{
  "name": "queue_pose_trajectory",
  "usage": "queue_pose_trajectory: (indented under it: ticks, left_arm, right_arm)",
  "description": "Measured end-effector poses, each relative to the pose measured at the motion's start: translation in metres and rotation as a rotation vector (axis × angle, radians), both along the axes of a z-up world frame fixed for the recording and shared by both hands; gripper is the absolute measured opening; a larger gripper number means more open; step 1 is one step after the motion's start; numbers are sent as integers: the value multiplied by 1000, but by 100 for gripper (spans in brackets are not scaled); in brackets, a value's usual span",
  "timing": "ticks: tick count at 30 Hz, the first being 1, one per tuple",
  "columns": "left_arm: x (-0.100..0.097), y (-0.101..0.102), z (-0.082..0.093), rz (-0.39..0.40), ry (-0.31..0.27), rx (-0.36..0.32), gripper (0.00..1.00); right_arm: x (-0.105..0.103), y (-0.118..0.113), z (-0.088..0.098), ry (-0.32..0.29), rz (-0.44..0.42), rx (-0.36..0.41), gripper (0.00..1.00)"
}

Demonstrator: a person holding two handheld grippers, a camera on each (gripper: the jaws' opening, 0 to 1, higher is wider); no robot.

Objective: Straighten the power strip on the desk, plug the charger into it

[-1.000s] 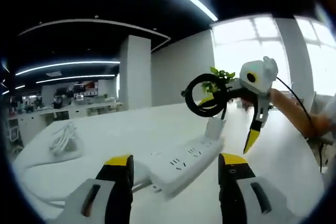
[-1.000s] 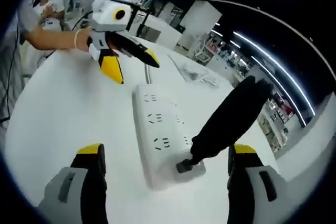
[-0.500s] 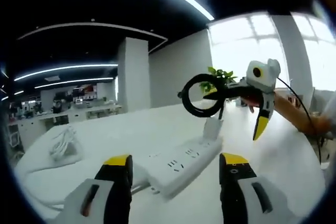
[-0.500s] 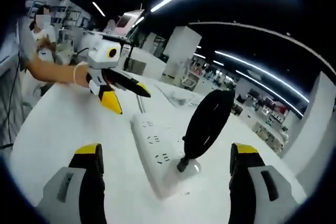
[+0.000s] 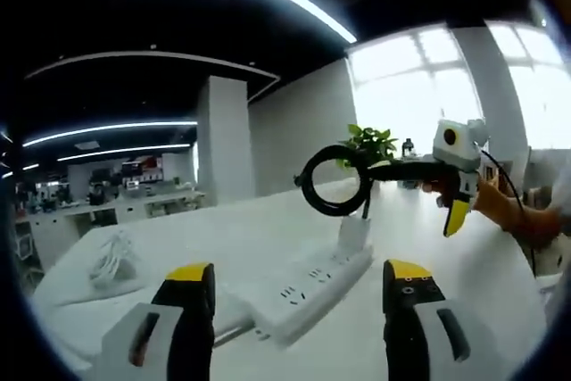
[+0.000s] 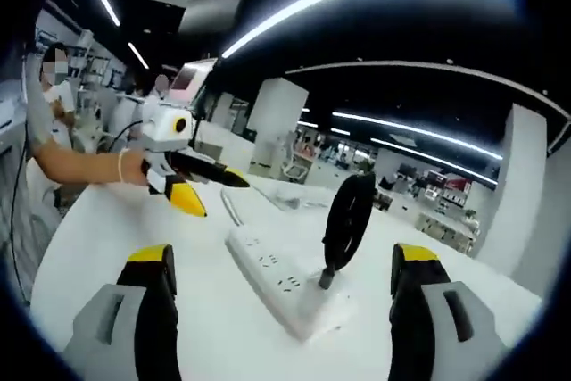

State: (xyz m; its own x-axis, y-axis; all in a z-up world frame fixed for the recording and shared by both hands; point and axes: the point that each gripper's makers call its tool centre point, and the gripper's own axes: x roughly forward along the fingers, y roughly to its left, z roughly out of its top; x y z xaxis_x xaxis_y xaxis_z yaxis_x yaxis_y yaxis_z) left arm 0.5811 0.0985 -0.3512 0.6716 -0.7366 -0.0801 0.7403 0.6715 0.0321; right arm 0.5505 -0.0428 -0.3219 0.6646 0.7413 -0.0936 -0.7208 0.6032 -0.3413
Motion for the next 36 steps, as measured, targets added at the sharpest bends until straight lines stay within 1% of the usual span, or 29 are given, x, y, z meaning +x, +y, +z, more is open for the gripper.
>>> queue_pose_trajectory:
  ticks: [2,3,4,5,7,8,9,10,12,13,14,15,16,18,19,21,22,25,28,30,33,34,36]
  left_arm:
    - [0,5,3,8,-3,-4,79]
    - [-1,9,5,18,-8,-8,79]
    - [-1,14,9,40,-17,-30,78]
    - [-2,19,10,52,-17,-47,78]
    - [-7,28,14,68,5,-95,78]
    - [-10,31,17,70,6,-121,79]
    - [-13,33,18,70,8,-136,78]
    - [-16,35,17,70,15,-140,78]
    - [-22,36,17,69,23,-142,79]
    - [-26,36,16,70,24,-135,79]
    - [-28,36,16,70,23,-122,81]
    - [-34,34,15,68,20,-100,83]
    - [-39,32,14,64,16,-70,84]
    - [-48,29,14,65,5,-40,88]
    - [-53,27,14,63,-4,-29,90]
    - [-61,25,14,62,-9,-12,91]
    - [-64,24,13,68,-7,-3,91]
    - [-73,24,10,82,-6,11,93]
    - [-82,26,9,97,-4,14,93]
    - [-87,31,7,112,12,5,93]
    - [-93,42,0,150,49,-4,93]
    - [-95,46,-3,163,60,0,92]
    - [-99,53,-14,188,97,29,92]
  right_arm:
    - [-1,-4,1,7,-31,43,100]
    - [-3,-7,-1,12,-37,31,100]
    - [-5,-9,-2,15,-53,32,100]
    - [-5,-13,-2,4,-75,33,100]
    - [-7,-20,-1,-3,-111,43,100]
    - [-6,-25,0,-9,-150,42,100]
    - [-6,-29,4,-34,-179,50,100]
    - [-8,-31,6,-38,-197,70,100]
    - [-13,-34,8,-28,-216,96,100]
    - [-15,-35,11,-25,-225,122,100]
    - [-16,-36,11,-24,-227,127,100]
    - [-21,-37,12,-17,-234,147,100]
    - [-23,-37,12,-13,-236,149,100]
    - [-29,-38,9,6,-250,137,100]
    - [-32,-38,3,29,-260,118,100]
    - [-39,-37,-5,49,-261,80,97]
    - [-43,-38,-9,60,-278,63,96]
    - [-51,-38,-12,55,-295,62,97]
    - [-59,-37,-12,68,-301,73,97]
    - [-64,-36,-15,92,-298,73,97]
    - [-71,-36,-26,152,-310,55,96]
    - [-73,-37,-28,158,-313,48,96]
    - [-77,-38,-32,170,-322,39,94]
